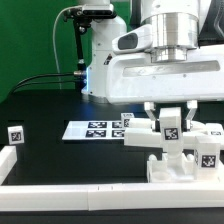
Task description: Assemble chair
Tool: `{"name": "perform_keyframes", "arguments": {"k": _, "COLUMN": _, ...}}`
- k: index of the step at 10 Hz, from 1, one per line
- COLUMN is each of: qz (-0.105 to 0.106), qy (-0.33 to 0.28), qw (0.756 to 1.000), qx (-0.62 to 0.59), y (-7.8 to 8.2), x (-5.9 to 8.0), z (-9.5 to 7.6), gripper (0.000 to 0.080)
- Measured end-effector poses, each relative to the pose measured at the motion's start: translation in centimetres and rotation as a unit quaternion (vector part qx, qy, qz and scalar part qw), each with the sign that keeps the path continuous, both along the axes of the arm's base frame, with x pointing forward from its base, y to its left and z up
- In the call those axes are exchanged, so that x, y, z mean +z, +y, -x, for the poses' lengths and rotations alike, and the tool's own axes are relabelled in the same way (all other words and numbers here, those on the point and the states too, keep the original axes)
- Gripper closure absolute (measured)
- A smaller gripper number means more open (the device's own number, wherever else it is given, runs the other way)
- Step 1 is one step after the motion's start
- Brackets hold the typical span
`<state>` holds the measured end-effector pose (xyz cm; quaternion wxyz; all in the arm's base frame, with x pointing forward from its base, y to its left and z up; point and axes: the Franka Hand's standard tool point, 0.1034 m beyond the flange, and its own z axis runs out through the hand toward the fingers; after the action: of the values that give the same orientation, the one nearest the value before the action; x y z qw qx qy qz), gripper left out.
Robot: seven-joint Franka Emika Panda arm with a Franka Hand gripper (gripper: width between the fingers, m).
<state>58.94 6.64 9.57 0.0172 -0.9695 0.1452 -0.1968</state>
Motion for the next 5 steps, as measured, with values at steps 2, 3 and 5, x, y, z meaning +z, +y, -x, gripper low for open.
{"name": "perform_keyframes", "arguments": {"k": 2, "qz": 0.022, "qy": -0.001, "qw": 0.999, "qx": 0.037, "y": -0.7, "x": -0.4, "z": -0.7, "gripper": 0.0518}}
{"name": "perform_keyframes", "arguments": {"k": 3, "qz": 0.030, "qy": -0.003, "qw": 0.998, "qx": 0.049, "y": -1.0, "x": -0.4, "z": -1.2, "gripper": 0.0518}}
{"name": "perform_keyframes", "arguments": {"k": 5, "qz": 0.038, "qy": -0.001, "qw": 0.998, "qx": 0.054, "y": -1.6, "x": -1.2, "z": -1.1, "gripper": 0.0518}}
